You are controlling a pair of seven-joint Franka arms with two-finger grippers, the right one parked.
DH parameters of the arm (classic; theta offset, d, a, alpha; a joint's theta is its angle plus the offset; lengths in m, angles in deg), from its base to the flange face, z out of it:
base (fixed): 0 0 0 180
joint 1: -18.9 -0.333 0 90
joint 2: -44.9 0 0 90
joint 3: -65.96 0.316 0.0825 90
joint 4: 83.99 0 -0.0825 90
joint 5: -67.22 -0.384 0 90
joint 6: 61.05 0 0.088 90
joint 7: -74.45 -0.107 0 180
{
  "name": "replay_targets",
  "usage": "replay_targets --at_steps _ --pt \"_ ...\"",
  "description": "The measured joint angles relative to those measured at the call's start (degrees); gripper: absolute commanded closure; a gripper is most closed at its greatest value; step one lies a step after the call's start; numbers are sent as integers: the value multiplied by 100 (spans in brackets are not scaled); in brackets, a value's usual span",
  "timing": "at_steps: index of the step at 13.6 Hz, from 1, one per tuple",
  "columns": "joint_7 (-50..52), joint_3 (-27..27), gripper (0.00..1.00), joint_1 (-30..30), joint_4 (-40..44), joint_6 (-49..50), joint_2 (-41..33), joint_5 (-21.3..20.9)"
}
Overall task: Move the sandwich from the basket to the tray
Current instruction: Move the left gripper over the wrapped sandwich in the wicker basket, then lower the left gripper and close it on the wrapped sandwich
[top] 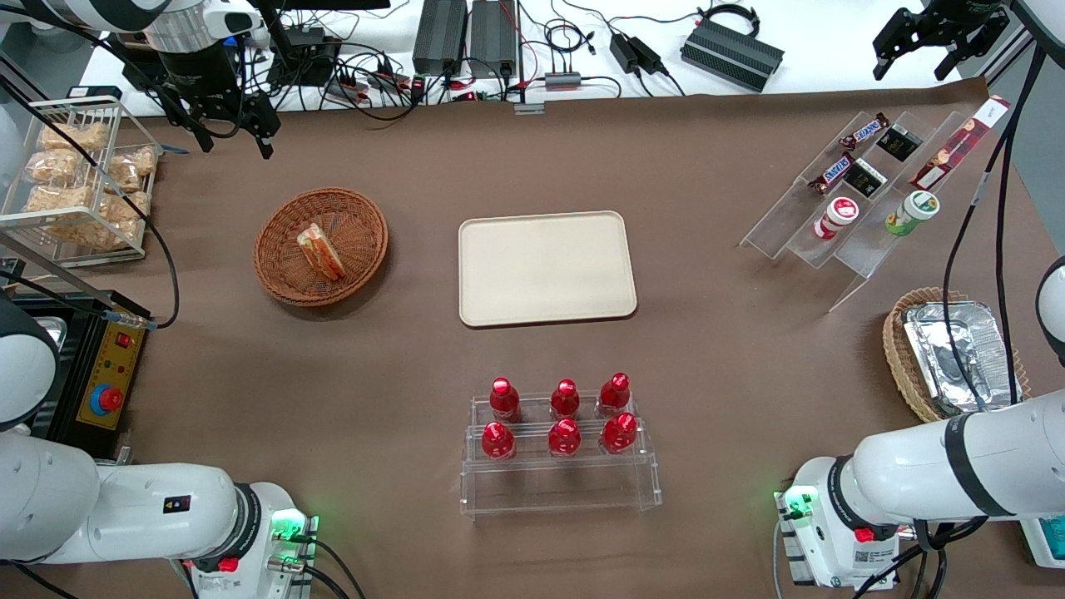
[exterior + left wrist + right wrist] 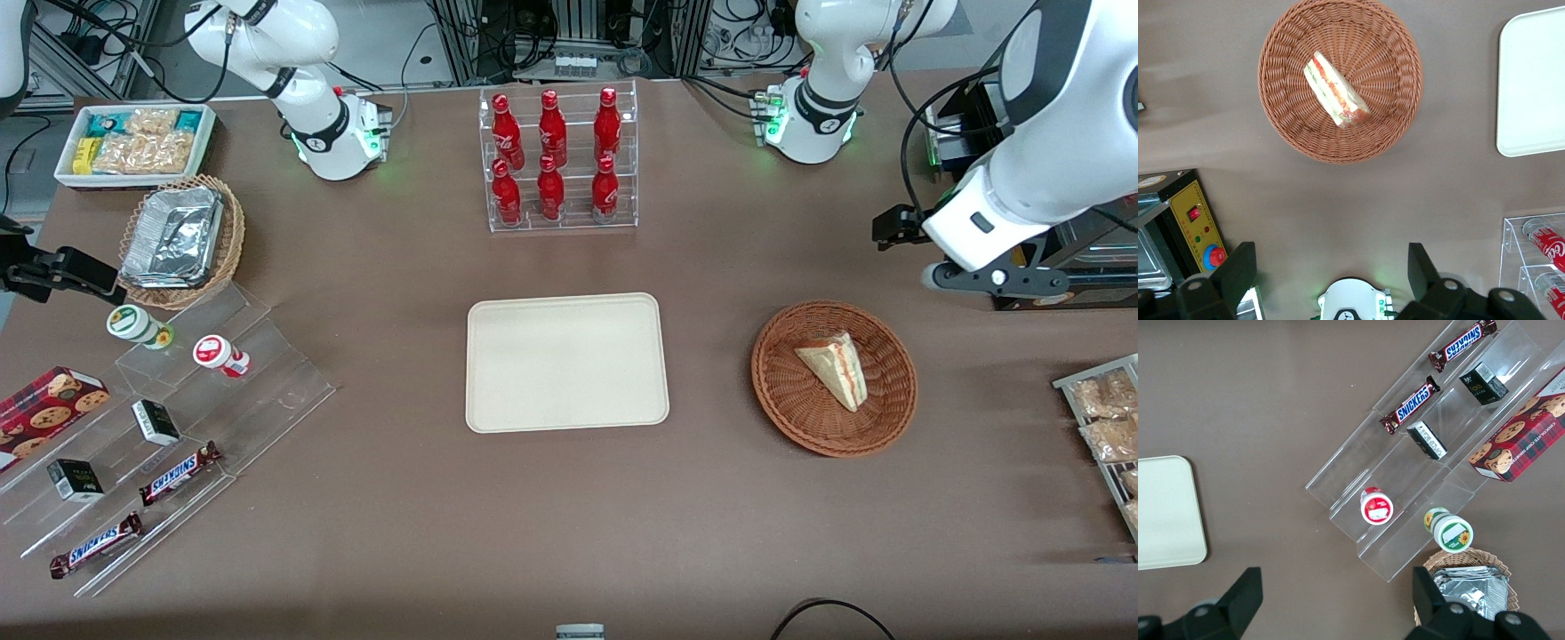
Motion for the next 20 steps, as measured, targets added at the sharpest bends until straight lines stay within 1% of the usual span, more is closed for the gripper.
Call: replay_targets --at_steps 6,10,16,18,20 --pt "-7 22 0 -36 -66 -74 148 0" --pt "-6 25 0 -41 -901 -1126 340 -1" --pt "155 67 0 -145 -2462 -3300 388 -1" --pt "590 72 0 -153 -2936 -4059 395 -1" --pt "1511 75 0 -161 -3253 -4637 440 -1"
